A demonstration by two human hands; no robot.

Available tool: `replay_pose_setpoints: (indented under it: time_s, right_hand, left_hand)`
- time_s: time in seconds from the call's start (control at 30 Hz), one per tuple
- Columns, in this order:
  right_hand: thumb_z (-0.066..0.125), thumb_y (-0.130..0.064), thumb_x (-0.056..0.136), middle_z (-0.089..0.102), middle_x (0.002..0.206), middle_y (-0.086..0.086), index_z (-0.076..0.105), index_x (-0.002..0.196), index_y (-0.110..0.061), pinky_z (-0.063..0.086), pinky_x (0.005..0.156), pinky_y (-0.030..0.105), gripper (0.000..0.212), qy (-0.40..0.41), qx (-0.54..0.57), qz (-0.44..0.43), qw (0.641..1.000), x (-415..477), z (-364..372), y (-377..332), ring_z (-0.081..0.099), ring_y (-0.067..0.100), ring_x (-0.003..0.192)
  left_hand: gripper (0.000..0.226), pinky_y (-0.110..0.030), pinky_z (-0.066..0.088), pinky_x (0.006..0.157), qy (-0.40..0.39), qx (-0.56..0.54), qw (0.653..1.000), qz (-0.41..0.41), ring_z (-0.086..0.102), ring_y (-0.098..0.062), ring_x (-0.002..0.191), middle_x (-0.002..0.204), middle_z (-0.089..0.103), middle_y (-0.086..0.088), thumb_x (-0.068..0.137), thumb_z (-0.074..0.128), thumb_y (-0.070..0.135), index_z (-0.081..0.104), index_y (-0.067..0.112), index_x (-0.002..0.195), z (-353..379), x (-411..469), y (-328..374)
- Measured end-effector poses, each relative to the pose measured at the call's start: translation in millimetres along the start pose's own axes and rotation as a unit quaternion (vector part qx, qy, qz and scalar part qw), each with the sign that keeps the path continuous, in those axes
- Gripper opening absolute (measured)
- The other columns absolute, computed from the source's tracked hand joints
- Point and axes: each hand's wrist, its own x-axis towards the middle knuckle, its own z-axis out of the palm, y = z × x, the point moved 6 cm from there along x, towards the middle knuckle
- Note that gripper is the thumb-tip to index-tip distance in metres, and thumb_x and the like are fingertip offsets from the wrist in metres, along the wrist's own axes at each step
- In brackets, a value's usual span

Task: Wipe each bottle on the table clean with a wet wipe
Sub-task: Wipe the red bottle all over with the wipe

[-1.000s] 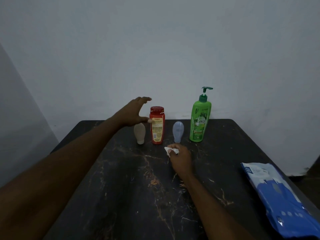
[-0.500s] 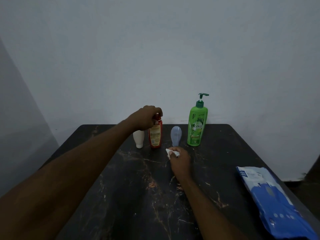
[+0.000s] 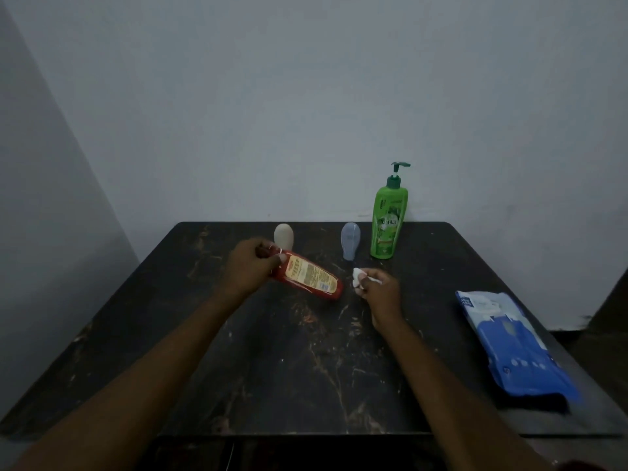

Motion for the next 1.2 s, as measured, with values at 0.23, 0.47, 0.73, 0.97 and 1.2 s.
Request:
replay_pose_setpoints:
  time_s: [0.23, 0.47, 0.73, 0.97, 1.2]
  right_hand:
    - [0.065, -0.011, 0.092, 0.068, 0.098, -0.002, 0.071, 0.096, -0.019, 0.058, 0.067, 0.024, 0.01, 0.036, -0.121, 0.008, 0.992, -87, -75, -7, 0.069, 0.016, 0.087]
    - [0.066, -0.019, 0.092, 0.063, 0.106, -0.011, 0.07, 0.105, -0.024, 0.045, 0.074, 0.014, 0.014, 0.042, -0.275, -0.089, 0.956, -133, -108, -11, 0.061, 0.002, 0.095]
    - [0.058, -0.019, 0.097, 0.061, 0.116, -0.006, 0.066, 0.119, -0.019, 0.039, 0.076, 0.008, 0.024, 0.06, -0.348, -0.107, 0.929, -140, -117, -6, 0.056, 0.004, 0.101]
    - [0.068, -0.021, 0.092, 0.067, 0.113, 0.0, 0.068, 0.116, -0.016, 0.046, 0.08, 0.017, 0.024, 0.1, -0.337, -0.103, 0.931, -140, -117, -2, 0.064, 0.011, 0.101]
    - [0.064, -0.017, 0.093, 0.068, 0.113, 0.001, 0.068, 0.117, -0.014, 0.041, 0.075, 0.011, 0.024, 0.138, -0.361, -0.078, 0.919, -141, -115, -10, 0.06, 0.005, 0.096]
  left_hand:
    - [0.013, -0.037, 0.064, 0.077, 0.003, -0.199, 0.972, -0.122, 0.076, -0.014, 0.089, 0.106, 0.073, -0.003, 0.096, 0.066, 0.016, 0.066, 0.017, 0.109, 31, -98, -46]
    - [0.027, -0.036, 0.063, 0.081, -0.077, -0.182, 0.977, -0.076, 0.073, -0.015, 0.101, 0.119, 0.069, -0.001, 0.092, 0.073, 0.021, 0.065, 0.023, 0.118, 82, -136, -39]
    - [0.078, -0.012, 0.039, 0.09, -0.179, 0.059, 0.981, 0.053, 0.052, -0.005, 0.118, 0.142, 0.054, 0.007, 0.077, 0.087, 0.026, 0.05, 0.026, 0.146, 87, -133, -33]
    - [0.07, -0.024, 0.041, 0.1, -0.183, 0.103, 0.971, 0.118, 0.049, -0.007, 0.123, 0.136, 0.054, 0.012, 0.078, 0.085, 0.041, 0.056, 0.027, 0.14, 88, -133, -35]
    - [0.071, -0.013, 0.039, 0.091, -0.178, 0.072, 0.974, 0.122, 0.049, -0.002, 0.118, 0.132, 0.051, 0.016, 0.077, 0.086, 0.04, 0.057, 0.029, 0.14, 89, -134, -40]
